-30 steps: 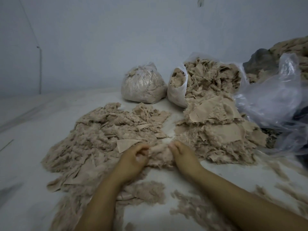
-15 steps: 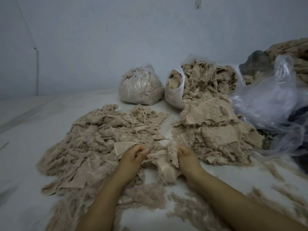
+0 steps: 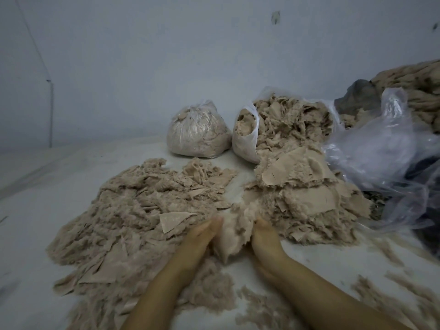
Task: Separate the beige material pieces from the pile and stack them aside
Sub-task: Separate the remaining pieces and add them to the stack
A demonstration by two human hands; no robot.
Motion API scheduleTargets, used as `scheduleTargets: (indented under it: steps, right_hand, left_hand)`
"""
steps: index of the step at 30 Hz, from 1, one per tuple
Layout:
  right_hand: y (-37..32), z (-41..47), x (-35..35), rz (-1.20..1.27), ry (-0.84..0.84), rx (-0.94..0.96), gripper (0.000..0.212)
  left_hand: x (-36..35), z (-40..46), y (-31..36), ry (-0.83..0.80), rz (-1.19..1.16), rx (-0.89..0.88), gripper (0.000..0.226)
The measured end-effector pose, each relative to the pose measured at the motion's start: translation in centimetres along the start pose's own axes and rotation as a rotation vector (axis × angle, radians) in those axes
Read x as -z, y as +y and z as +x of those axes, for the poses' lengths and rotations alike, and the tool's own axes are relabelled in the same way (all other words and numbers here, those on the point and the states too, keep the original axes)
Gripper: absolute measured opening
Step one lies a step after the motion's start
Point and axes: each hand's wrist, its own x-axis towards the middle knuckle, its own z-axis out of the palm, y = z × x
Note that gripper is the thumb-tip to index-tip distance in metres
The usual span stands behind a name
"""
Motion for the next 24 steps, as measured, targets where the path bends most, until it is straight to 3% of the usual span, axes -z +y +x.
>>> scheduleTargets:
  steps: [3,6,8,10,13,17,19,22,24]
  right_hand:
    - [0.2,-0.6,-0.1,-0.047,-0.033,-0.033,0.045]
    - [-0.3,-0.9,0.1,-0.329,-0.116,0.027,0.061]
    - [0.0,-0.5,0.2,-0.465,-0.120,0.114,0.045]
    - [0.1,-0.1,0.2,-0.444,-0.010,0.180,0.010]
    - [-0.2,0.3,0.7,-0.214,0.121,0.072,0.021]
    - [0.2,-0.6,0.6,-0.302,-0.164,0.047,0.046]
    - [0.9,-0.7,0.4,-0.377,-0.205,0.091,0.046]
    - [0.7,-0.3,0.4,-0.380,0.001,0.162,0.005]
    - [0.5,0.0,0.8,-0.291,0.086,0.102,0.020]
  left_hand:
    - [-0.8,0.2,-0.1,0.110,-0.145,0.092,0.018]
    - [-0.9,0.0,0.1,0.118,-0.198,0.117,0.013]
    - [-1.0,-0.2,0.4,0.110,-0.223,0.088,0.007]
    - [-1.1,-0.2,0.6,0.131,-0.250,0.085,0.014]
    - [-0.8,-0.2,0.9,0.149,-0.308,0.118,0.027]
    - [-0.4,-0.4,1.2,0.147,-0.289,0.159,0.038]
    - [-0.5,-0.5,1.2,0.128,-0.242,0.182,0.038]
    - [-0.4,-0.3,1.1,0.139,-0.254,0.173,0.037]
    - [-0.2,-0.2,1.2,0.177,-0.274,0.186,0.035]
